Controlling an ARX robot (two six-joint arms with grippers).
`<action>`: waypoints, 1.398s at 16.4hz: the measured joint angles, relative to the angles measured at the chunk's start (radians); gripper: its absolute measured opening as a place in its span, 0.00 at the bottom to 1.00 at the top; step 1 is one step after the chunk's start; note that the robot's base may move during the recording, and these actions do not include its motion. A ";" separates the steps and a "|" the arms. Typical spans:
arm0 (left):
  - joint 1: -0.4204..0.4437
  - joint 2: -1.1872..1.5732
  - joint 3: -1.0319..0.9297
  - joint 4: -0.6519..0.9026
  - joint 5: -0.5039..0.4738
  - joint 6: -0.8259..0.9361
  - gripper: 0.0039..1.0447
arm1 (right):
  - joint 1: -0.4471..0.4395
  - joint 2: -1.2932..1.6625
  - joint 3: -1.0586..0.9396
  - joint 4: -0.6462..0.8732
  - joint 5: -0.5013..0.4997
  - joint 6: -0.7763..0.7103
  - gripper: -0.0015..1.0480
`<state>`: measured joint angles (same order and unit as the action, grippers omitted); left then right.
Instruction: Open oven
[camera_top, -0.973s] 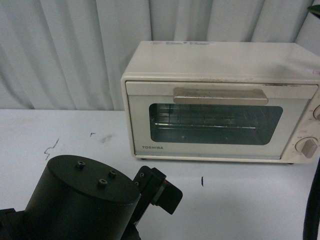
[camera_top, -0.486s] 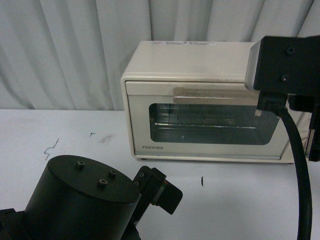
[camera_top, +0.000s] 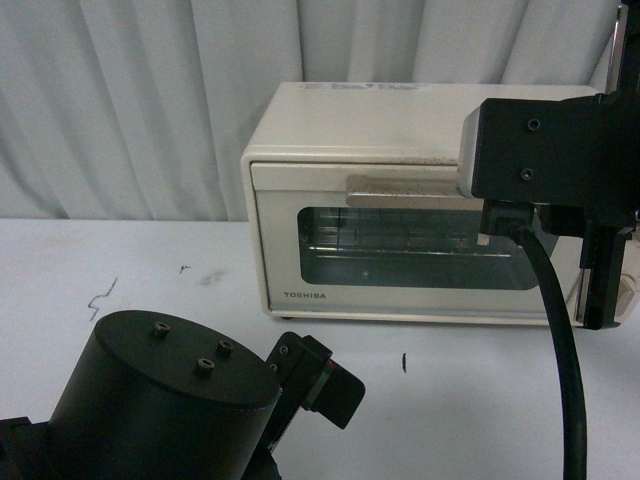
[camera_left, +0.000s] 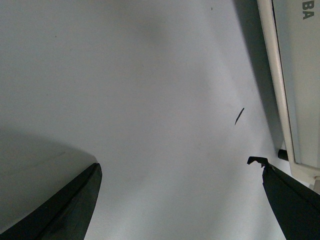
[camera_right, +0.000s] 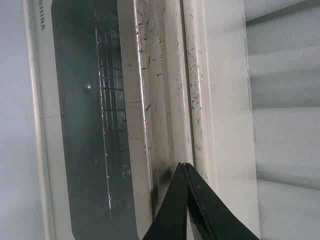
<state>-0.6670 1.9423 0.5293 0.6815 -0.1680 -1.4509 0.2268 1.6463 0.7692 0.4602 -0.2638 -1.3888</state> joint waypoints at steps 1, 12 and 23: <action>0.000 0.000 0.000 0.000 0.000 0.000 0.94 | -0.005 0.004 0.007 -0.006 -0.005 0.000 0.02; 0.000 0.000 0.000 0.000 0.000 0.000 0.94 | -0.023 0.007 0.020 -0.063 -0.044 0.146 0.02; 0.000 0.000 0.000 0.000 0.000 0.000 0.94 | 0.029 -0.132 -0.151 -0.189 -0.183 0.523 0.02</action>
<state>-0.6670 1.9423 0.5293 0.6815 -0.1677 -1.4509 0.2554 1.5146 0.6186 0.2714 -0.4473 -0.8658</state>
